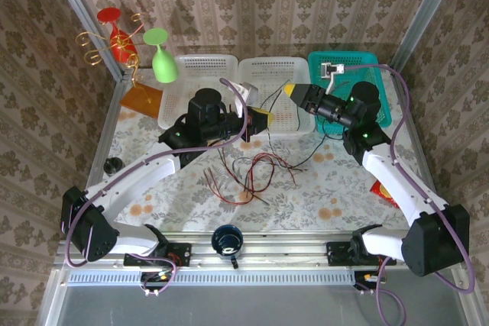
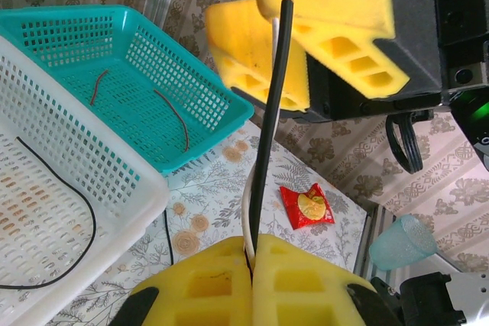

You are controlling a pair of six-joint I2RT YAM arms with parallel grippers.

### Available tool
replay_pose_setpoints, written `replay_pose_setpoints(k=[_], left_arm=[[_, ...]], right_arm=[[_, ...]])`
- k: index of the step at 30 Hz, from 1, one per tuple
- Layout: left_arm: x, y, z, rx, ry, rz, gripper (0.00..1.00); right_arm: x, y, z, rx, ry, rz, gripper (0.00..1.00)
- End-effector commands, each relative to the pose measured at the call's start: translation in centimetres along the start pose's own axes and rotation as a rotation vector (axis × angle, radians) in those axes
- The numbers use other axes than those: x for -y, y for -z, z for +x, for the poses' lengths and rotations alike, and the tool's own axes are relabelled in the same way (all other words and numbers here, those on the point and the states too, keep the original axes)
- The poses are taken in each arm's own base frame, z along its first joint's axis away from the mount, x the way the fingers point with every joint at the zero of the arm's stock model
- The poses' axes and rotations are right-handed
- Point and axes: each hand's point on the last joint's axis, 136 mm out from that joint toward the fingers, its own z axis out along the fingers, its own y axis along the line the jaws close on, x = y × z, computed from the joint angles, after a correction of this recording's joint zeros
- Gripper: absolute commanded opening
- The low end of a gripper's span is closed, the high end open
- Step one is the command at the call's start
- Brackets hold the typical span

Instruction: Untangle the cables

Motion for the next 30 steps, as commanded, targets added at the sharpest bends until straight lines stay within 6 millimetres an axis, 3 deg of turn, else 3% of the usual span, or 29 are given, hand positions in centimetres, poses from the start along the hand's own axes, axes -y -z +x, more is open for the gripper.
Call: replay_pose_setpoints(k=[1, 11, 23, 30], left_arm=[[0.7, 0.6, -0.5, 0.016, 0.004, 0.006, 0.0], [0.7, 0.6, -0.4, 0.013, 0.005, 0.004, 0.0], [0.8, 0.5, -0.8, 0.018, -0.001, 0.004, 0.0], [0.5, 0.5, -0.6, 0.016, 0.005, -0.006, 0.0]], right_arm=[[-1.4, -0.4, 0.2, -0.034, 0.019, -0.051, 0.35], [-1.1, -0.4, 0.7, -0.063, 0.023, -0.026, 0.39], [3.0, -1.5, 4.5, -0.184, -0.024, 0.115, 0.38], [1.9, 2.2, 1.3, -0.086, 0.042, 0.172, 0.4]])
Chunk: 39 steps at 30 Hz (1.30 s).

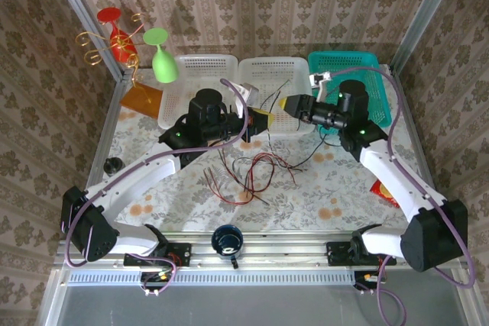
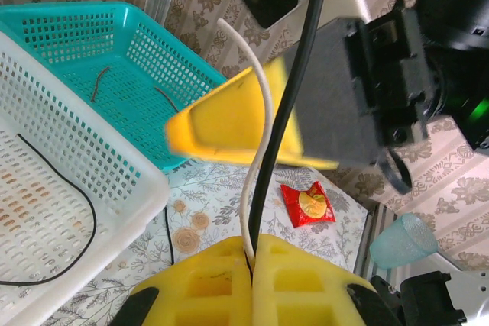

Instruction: Untangle the cables

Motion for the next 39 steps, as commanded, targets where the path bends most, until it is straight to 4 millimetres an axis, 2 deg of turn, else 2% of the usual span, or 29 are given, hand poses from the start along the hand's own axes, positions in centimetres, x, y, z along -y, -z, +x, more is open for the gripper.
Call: replay_pose_setpoints(k=[1, 6, 12, 17, 26, 33, 39], left_arm=[[0.6, 0.5, -0.8, 0.021, 0.002, 0.001, 0.0], [0.5, 0.3, -0.9, 0.024, 0.002, 0.002, 0.0], [0.6, 0.3, -0.8, 0.018, 0.004, 0.004, 0.0], [0.7, 0.4, -0.8, 0.017, 0.004, 0.003, 0.0], [0.7, 0.6, -0.6, 0.019, 0.004, 0.001, 0.0], [0.7, 0.7, -0.6, 0.017, 0.007, -0.001, 0.0], [0.7, 0.7, -0.5, 0.012, 0.012, -0.004, 0.0]], right_arm=[[-2.3, 2.6, -1.7, 0.066, 0.083, -0.005, 0.4], [-6.4, 3.4, -2.3, 0.076, 0.134, -0.116, 0.39], [-8.6, 2.6, -1.6, 0.052, 0.173, -0.169, 0.49], [-8.5, 1.3, -1.1, 0.033, 0.167, -0.168, 0.45], [-7.5, -0.3, -1.8, 0.036, 0.164, -0.146, 0.31], [-7.2, -0.5, -1.9, 0.047, 0.167, -0.15, 0.0], [-7.2, -0.3, -1.8, 0.054, 0.181, -0.146, 0.0]])
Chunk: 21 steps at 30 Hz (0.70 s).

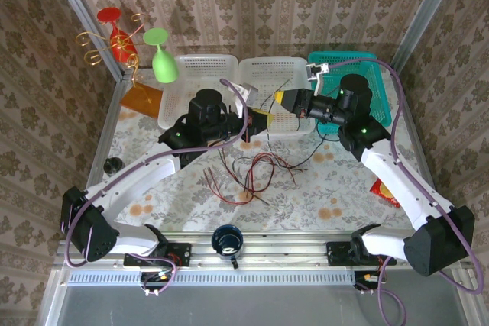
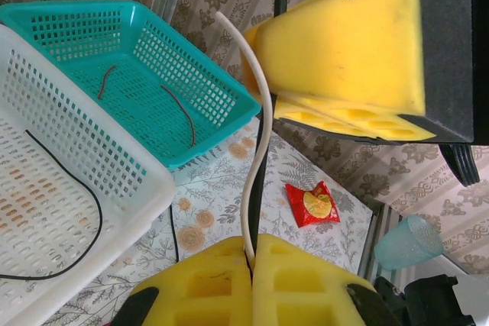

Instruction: Untangle the cables

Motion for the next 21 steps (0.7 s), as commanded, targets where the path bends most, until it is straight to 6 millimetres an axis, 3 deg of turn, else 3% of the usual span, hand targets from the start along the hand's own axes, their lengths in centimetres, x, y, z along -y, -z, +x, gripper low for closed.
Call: replay_pose_setpoints(k=[1, 4, 7, 8, 16, 21], left_arm=[[0.9, 0.7, -0.6, 0.016, 0.006, 0.012, 0.0], [0.9, 0.7, -0.7, 0.02, 0.007, 0.012, 0.01], [0.9, 0.8, -0.8, 0.025, 0.006, 0.008, 0.4], [0.9, 0.9, -0.9, 0.03, 0.004, 0.006, 0.43], [1.9, 1.5, -3.0, 0.143, 0.05, 0.064, 0.4], [1.6, 1.3, -3.7, 0.173, 0.053, 0.063, 0.21]], right_arm=[[-1.1, 0.2, -1.1, 0.043, 0.063, -0.018, 0.0], [-1.0, 0.3, -1.1, 0.046, 0.069, -0.012, 0.0], [-0.8, 0.4, -1.0, 0.052, 0.077, 0.003, 0.0], [-0.6, 0.5, -0.9, 0.051, 0.08, 0.01, 0.0], [0.1, 0.5, -0.3, 0.039, 0.075, 0.024, 0.0], [0.1, 0.5, 0.0, 0.031, 0.068, 0.019, 0.0]])
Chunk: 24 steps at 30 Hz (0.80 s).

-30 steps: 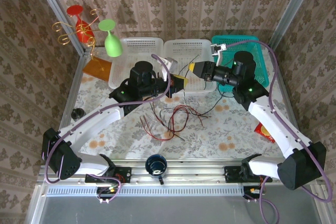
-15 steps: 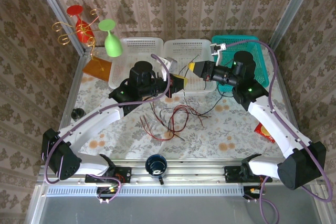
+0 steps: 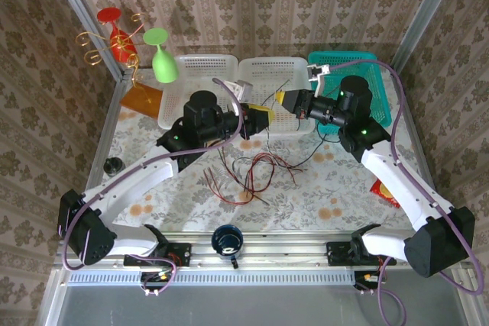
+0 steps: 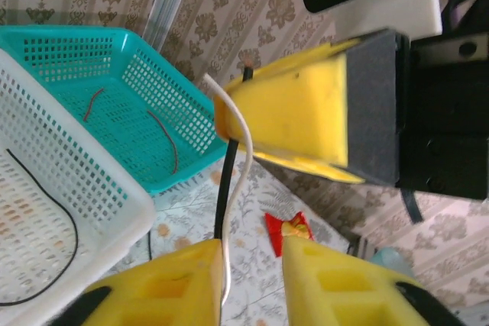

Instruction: Untangle the cables

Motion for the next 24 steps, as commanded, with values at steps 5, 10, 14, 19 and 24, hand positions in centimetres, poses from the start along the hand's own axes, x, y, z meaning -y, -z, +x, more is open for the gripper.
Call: replay_pose_setpoints(k=[5, 10, 14, 19, 24], left_arm=[[1.0, 0.0, -2.1, 0.072, -0.012, 0.043, 0.23], [0.9, -0.3, -2.5, 0.074, -0.022, 0.036, 0.33], [0.8, -0.3, -2.9, 0.085, -0.035, 0.029, 0.35], [0.9, -0.8, -2.8, 0.058, -0.052, 0.025, 0.34], [1.2, -1.2, -2.8, 0.047, -0.083, 0.012, 0.39]], right_arm=[[-0.7, 0.2, 0.2, -0.007, 0.023, -0.018, 0.0], [-0.5, 0.2, 0.3, -0.011, 0.015, -0.017, 0.0], [-0.4, 0.0, 0.4, -0.015, 0.008, -0.018, 0.0], [-0.5, -0.1, 0.5, -0.023, 0.001, -0.027, 0.0], [-0.2, -0.1, 0.5, -0.024, 0.0, -0.01, 0.0]])
